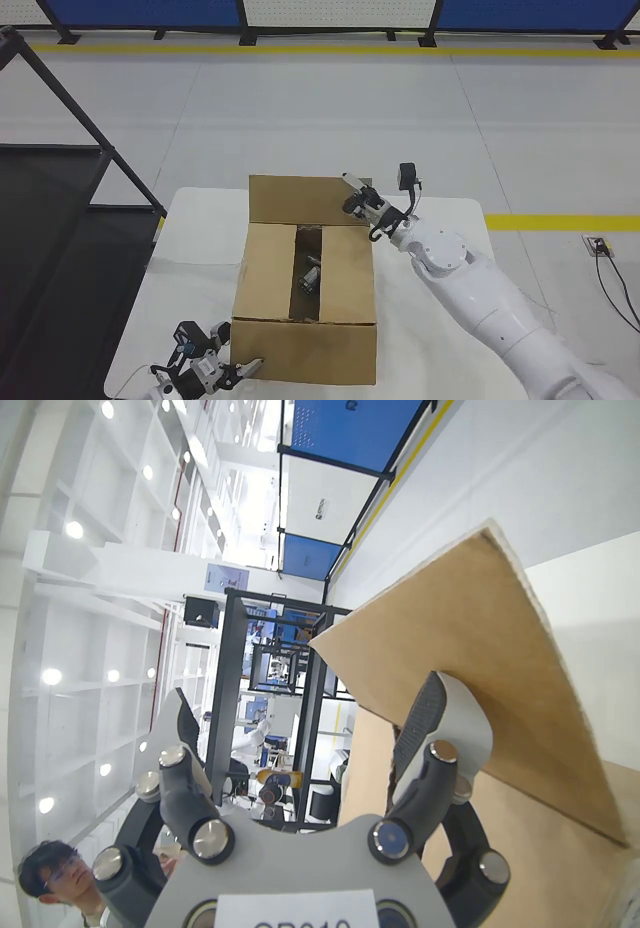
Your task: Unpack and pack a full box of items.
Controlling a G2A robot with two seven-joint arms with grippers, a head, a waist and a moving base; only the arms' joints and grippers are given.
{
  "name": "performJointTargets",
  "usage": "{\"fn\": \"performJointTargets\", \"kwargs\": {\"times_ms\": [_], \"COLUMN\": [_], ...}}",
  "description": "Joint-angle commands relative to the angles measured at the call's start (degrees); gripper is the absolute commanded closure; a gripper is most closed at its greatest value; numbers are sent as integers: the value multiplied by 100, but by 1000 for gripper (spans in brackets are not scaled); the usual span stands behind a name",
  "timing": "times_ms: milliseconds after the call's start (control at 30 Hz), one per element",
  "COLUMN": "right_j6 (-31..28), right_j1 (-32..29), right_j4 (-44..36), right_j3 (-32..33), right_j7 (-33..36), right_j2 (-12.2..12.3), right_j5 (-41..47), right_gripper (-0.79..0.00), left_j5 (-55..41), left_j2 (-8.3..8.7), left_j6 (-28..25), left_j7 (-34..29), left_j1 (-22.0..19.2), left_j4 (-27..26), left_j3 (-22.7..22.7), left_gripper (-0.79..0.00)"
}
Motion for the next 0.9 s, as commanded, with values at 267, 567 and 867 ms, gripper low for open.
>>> {"fn": "performJointTargets", "kwargs": {"times_ms": [267,567,867], "right_j6": [58,239,280], "right_j1": [516,762,868], "right_j4": [1588,2391,2866], "right_j3": [-315,-451,-431], "right_j7": [44,511,442], "right_j2": [-775,-1227,-1498], "right_j5": [33,-244,-545], "right_gripper": [-785,-785,-785], "left_j5": [57,127,184], "left_j2": [22,48,60], "left_j6": [39,-21,62], "left_j7": [96,7,2], "left_j1": [15,-29,-109], "left_j4": [34,10,152], "left_j3": [63,154,264], "left_gripper": [-785,-785,-785]}}
